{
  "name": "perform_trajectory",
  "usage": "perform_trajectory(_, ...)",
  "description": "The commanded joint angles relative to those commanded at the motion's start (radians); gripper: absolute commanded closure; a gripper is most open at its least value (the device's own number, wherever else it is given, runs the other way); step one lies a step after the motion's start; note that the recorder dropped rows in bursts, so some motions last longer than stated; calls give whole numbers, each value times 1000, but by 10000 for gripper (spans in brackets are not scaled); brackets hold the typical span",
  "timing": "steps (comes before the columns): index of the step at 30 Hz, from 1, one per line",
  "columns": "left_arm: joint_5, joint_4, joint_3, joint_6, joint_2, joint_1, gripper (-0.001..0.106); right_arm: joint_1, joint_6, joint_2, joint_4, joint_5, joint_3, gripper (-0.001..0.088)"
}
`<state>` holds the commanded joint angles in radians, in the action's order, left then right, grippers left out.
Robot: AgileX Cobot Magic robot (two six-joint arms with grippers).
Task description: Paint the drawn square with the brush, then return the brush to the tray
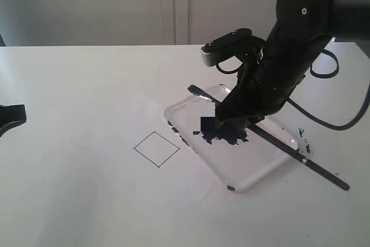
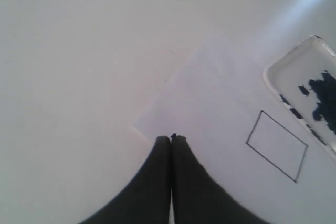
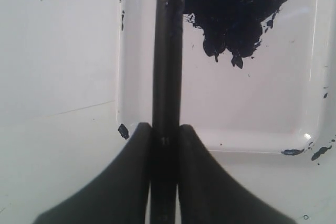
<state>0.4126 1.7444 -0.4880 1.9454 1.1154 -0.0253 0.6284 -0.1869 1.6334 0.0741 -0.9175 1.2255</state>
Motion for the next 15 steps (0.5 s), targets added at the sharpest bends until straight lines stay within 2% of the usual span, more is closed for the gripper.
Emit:
perform_trajectory(3,-77,0,0,-34,0,0,1053,0,-5,0,0,-1,0,868)
perform_trajectory(8,-115,0,0,-118,-14,0,1053,0,-20,0,0,-4,0,868)
perform_trajectory(15,-228,0,0,-206,-160,0,1053,0,-19,0,2,0,0,868)
